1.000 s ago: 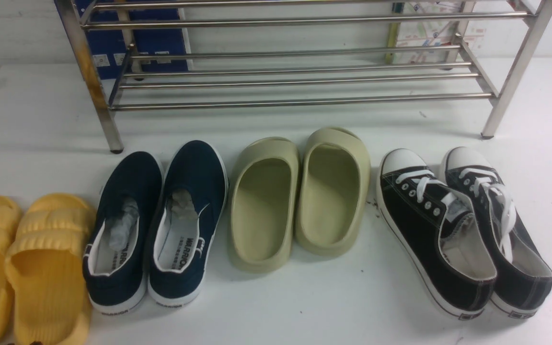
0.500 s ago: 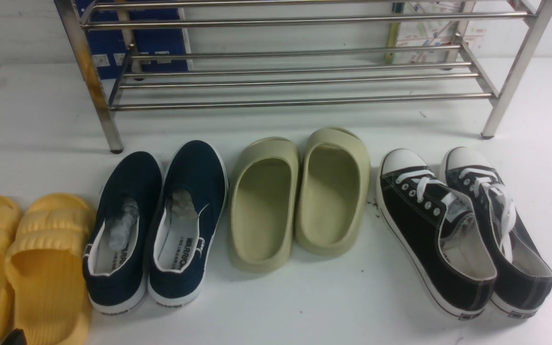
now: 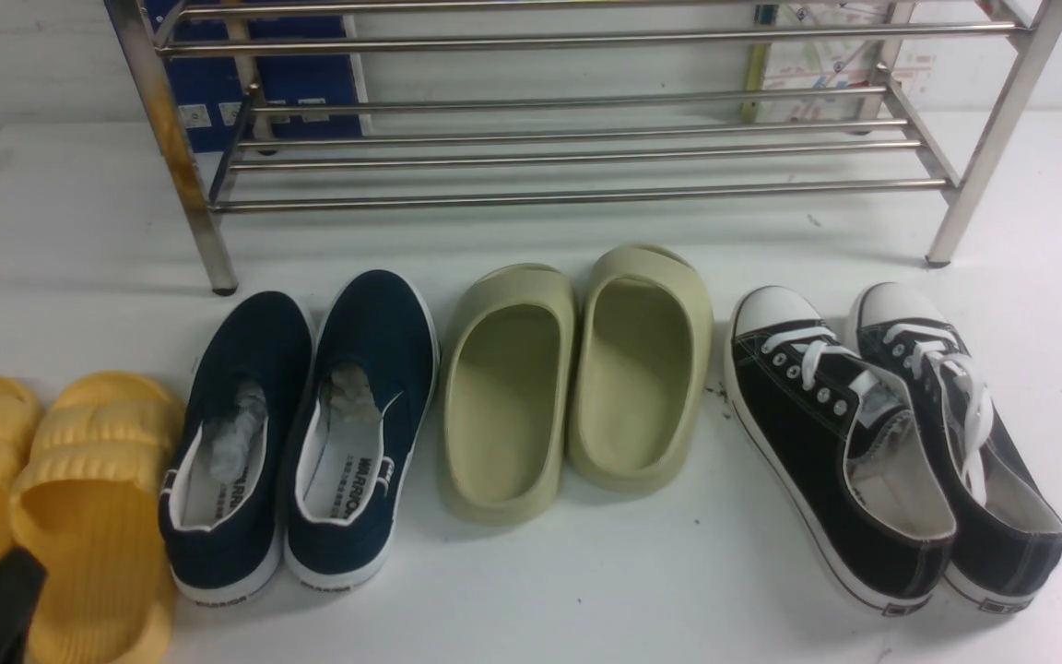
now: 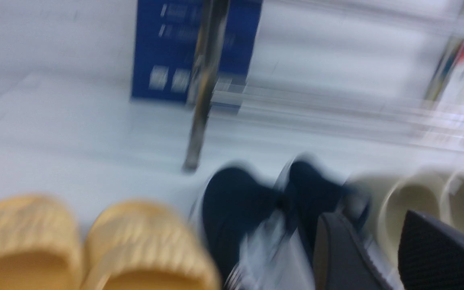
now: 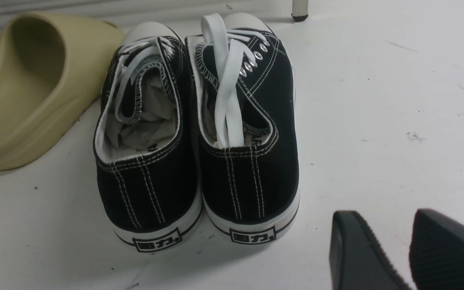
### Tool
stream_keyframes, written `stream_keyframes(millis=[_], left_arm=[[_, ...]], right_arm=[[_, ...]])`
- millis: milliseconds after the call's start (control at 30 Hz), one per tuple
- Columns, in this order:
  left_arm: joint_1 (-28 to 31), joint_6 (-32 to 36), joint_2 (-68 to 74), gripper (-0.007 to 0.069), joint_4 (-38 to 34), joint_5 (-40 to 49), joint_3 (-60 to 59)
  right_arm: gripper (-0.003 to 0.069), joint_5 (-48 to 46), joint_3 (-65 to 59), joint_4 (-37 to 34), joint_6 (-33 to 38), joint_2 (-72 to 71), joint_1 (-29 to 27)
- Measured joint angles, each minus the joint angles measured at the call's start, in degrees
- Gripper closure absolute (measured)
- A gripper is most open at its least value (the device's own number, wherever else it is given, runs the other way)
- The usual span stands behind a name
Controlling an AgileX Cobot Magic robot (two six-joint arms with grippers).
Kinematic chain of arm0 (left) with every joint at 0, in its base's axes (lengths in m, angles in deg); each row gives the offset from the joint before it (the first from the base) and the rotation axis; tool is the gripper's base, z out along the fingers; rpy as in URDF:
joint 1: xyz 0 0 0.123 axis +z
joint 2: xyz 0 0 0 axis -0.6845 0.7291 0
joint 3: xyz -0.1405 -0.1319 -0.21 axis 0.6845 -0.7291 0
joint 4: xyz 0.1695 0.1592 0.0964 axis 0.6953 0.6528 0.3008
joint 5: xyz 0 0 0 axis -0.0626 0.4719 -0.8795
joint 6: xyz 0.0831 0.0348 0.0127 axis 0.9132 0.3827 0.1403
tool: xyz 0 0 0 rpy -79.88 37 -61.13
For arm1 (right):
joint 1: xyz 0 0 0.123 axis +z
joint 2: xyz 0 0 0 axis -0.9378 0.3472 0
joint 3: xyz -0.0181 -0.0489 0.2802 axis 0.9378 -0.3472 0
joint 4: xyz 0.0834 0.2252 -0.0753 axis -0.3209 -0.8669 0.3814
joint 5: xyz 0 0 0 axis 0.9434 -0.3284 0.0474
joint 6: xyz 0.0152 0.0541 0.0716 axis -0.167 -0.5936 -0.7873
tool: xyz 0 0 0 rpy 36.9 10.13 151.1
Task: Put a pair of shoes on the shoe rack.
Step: Use the left arm to grab the shoe closest to it
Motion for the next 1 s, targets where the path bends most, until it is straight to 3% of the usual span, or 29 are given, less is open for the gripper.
stream_keyframes(millis=[133,267,467,667,833,1000], left_arm=[[0.0,-4.2,0.0,0.0386,-2.3,-18.4,0.4],[0.0,-5.7,0.0,0.0386,-8.3,-19.1,8.6],[0.0,-5.7,6.9,0.0386,-13.6,-2.7,31.3],[0.0,-5.8,24.6,0.0386,-14.2,25.8,47.8],[0.0,-5.8,33.5,0.0386,-14.2,34.6,49.2],[0.0,-5.2,45.3,0.0386,-18.6,43.4,49.5]], right_arm=[[0.0412,0.0,0.0,0.0,0.0,0.0,0.0],[0.0412,0.0,0.0,0.0,0.0,0.0,0.0],[0.0412,0.0,0.0,0.0,0.0,0.0,0.0],[0.0412,0.0,0.0,0.0,0.0,0.0,0.0],[0.0412,0.0,0.0,0.0,0.0,0.0,0.0],[0.0412,0.0,0.0,0.0,0.0,0.0,0.0]])
